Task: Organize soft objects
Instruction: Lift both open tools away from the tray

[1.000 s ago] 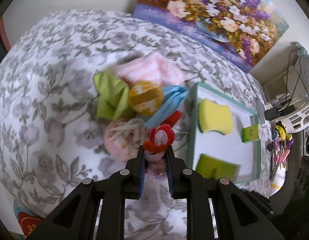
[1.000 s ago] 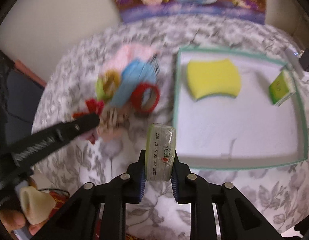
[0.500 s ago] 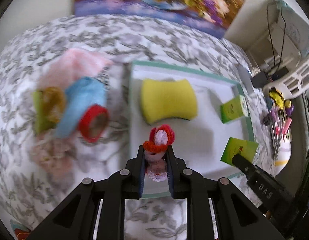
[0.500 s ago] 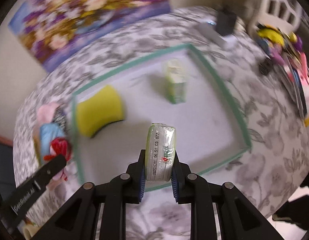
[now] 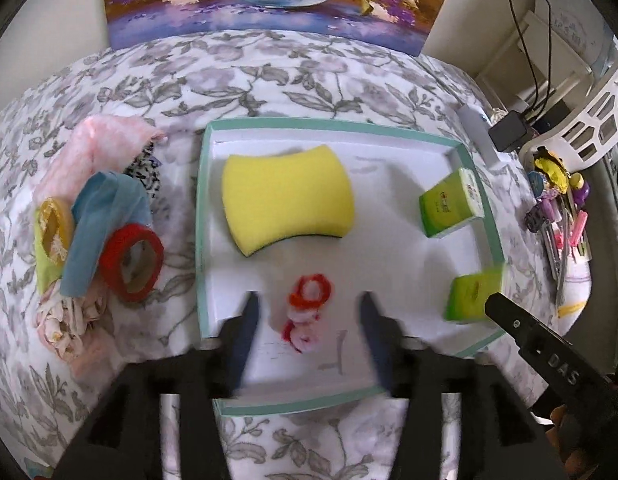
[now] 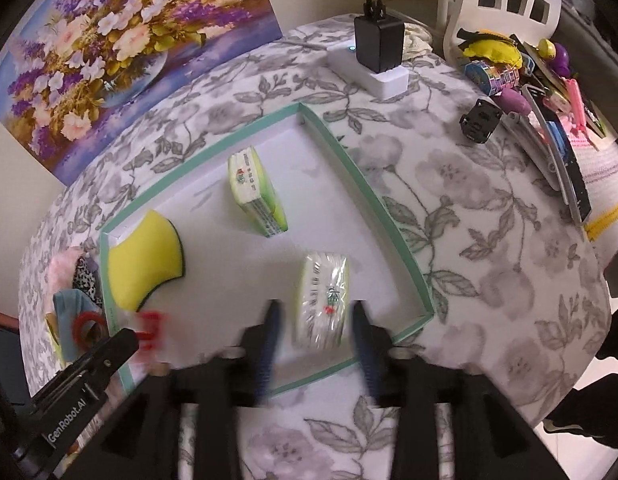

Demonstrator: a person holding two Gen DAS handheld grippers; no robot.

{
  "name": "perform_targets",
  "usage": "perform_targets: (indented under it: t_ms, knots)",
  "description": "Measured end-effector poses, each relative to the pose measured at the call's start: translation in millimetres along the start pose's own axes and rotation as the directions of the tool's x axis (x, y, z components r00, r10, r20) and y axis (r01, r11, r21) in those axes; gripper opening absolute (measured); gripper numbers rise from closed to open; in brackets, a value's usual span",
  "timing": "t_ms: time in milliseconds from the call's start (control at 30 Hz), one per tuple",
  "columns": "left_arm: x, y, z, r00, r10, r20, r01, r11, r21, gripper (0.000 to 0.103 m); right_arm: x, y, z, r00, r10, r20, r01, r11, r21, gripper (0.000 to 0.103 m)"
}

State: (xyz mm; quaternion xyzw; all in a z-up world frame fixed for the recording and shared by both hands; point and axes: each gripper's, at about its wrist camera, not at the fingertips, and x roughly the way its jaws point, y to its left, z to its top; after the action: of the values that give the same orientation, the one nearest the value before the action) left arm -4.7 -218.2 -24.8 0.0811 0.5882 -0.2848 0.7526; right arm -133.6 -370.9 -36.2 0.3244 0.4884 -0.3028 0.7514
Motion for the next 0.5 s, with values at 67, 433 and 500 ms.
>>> perform_targets:
  t_ms: [67,433,500]
  knots:
    - [-1,2,1,1.000,0.016,0.009,-0.016,1.000,-0.001,0.064,-2,3,-1,1.000,-0.007,0.008,0.007,1.000,-0.016,0.059]
    - [-10,34,6,0.987,0.126,0.101,-0.118,0.990,-0.082,0.102,2,14,-6,0.996,-0.091,0.026,0.093,0.991,-0.094,0.103]
    - [-13,39,7,0.984,0.131,0.120,-0.120,0.988,-0.093,0.102,2,14,-6,0.996,-0.085,0.028,0.088,0.992,-0.091,0.103]
